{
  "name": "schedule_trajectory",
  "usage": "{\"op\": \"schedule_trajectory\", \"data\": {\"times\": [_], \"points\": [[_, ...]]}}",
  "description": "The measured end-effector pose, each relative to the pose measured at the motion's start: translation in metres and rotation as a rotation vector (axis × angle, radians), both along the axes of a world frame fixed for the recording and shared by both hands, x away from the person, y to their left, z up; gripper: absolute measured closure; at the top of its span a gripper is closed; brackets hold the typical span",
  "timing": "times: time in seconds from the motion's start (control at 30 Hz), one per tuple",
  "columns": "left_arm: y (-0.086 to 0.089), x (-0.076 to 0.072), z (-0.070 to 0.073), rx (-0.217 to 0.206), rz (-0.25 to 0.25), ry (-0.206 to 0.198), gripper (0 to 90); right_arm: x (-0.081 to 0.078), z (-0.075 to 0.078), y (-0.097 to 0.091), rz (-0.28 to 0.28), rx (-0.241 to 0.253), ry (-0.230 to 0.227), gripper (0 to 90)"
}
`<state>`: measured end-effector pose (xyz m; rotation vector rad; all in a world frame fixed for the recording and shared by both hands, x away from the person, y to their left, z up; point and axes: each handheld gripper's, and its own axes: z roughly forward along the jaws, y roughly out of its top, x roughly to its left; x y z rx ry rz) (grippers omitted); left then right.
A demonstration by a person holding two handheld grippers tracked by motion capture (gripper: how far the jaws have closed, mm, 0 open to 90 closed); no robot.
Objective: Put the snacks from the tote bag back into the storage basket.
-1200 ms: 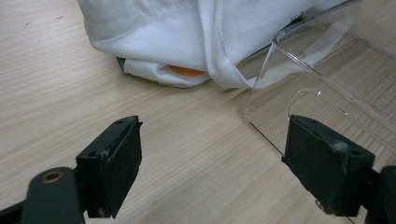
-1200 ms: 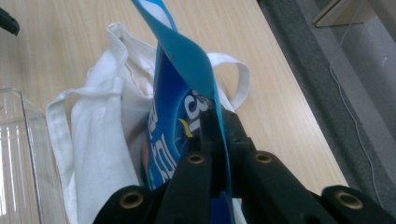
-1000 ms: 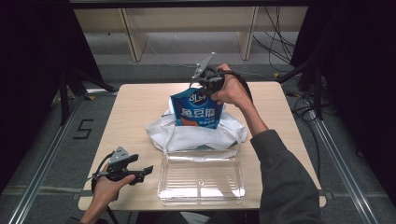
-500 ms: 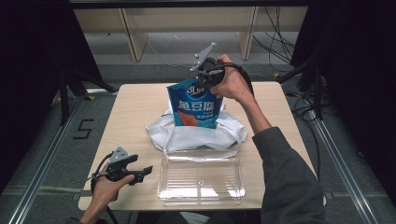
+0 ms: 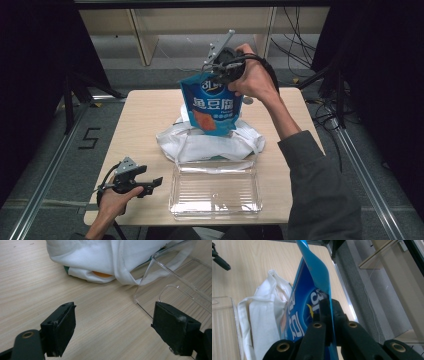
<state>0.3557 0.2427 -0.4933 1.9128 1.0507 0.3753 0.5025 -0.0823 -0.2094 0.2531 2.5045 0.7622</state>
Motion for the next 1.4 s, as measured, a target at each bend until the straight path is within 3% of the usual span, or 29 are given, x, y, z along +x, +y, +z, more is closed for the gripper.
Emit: {"op": "schedule_trajectory", "data": {"times": [0.03, 0.07, 0.1, 0.17, 0.23, 0.43, 0.53, 0.67, 0.8, 0.87, 0.9, 1.0, 1.03, 1.07, 1.13, 1.2, 1.23, 1.3, 1.33, 1.4], "points": [[-0.001, -0.001, -0.001, -0.015, 0.019, 0.003, 18.1, -0.003, 0.006, -0.003, -0.002, 0.001, -0.009, 90.0], [-0.001, -0.001, -0.001, -0.015, 0.019, 0.003, 18.1, -0.005, 0.009, -0.003, 0.0, 0.004, -0.017, 90.0], [0.001, 0.0, 0.0, 0.011, 0.003, 0.004, 18.1, -0.005, 0.009, -0.003, 0.0, 0.004, -0.017, 90.0], [-0.001, 0.0, -0.001, -0.012, 0.015, 0.01, 18.1, -0.012, 0.015, -0.006, -0.001, -0.003, -0.033, 90.0], [-0.001, 0.001, -0.001, -0.004, 0.007, 0.005, 18.1, -0.017, 0.017, -0.007, -0.01, -0.003, -0.042, 90.0], [0.002, 0.001, -0.002, -0.005, 0.022, 0.019, 18.1, -0.035, 0.024, -0.01, 0.009, -0.002, -0.022, 90.0], [0.001, 0.001, -0.002, -0.012, 0.027, 0.007, 18.1, -0.045, 0.026, -0.012, 0.017, -0.004, -0.01, 90.0], [0.002, 0.001, -0.002, 0.001, 0.027, 0.006, 17.9, -0.054, 0.026, -0.014, 0.037, -0.006, 0.0, 90.0], [0.002, 0.001, -0.002, 0.002, 0.03, 0.004, 17.7, -0.067, 0.028, -0.016, 0.016, 0.0, 0.014, 90.0], [0.002, 0.002, -0.002, 0.001, 0.03, 0.001, 17.4, -0.072, 0.028, -0.017, 0.033, -0.005, 0.011, 90.0], [0.002, 0.002, -0.002, -0.002, 0.03, -0.003, 17.4, -0.076, 0.028, -0.018, 0.039, -0.005, -0.012, 90.0], [0.003, 0.001, -0.003, -0.008, 0.047, -0.001, 17.2, -0.083, 0.025, -0.019, 0.023, 0.012, 0.002, 90.0], [0.004, 0.002, -0.002, 0.003, 0.041, 0.005, 17.1, -0.086, 0.024, -0.021, 0.054, 0.006, 0.0, 90.0], [0.004, 0.002, -0.002, -0.007, 0.039, -0.006, 17.1, -0.09, 0.022, -0.021, 0.034, 0.017, 0.013, 90.0], [0.004, 0.002, -0.002, 0.003, 0.036, -0.007, 17.1, -0.091, 0.022, -0.021, 0.049, 0.01, -0.005, 90.0], [0.003, 0.002, -0.003, -0.007, 0.047, 0.0, 17.1, -0.094, 0.02, -0.02, 0.053, 0.009, 0.008, 90.0], [0.003, 0.002, -0.003, -0.003, 0.043, 0.004, 17.1, -0.098, 0.019, -0.019, 0.044, 0.008, 0.035, 90.0], [0.003, 0.002, -0.003, -0.002, 0.039, 0.008, 17.1, -0.1, 0.017, -0.018, 0.047, 0.016, 0.032, 90.0], [0.003, 0.002, -0.004, -0.005, 0.045, 0.005, 17.1, -0.101, 0.016, -0.017, 0.094, 0.008, 0.024, 90.0], [0.003, 0.002, -0.003, -0.002, 0.047, -0.005, 17.1, -0.107, 0.015, -0.017, 0.086, 0.011, 0.04, 90.0]]}}
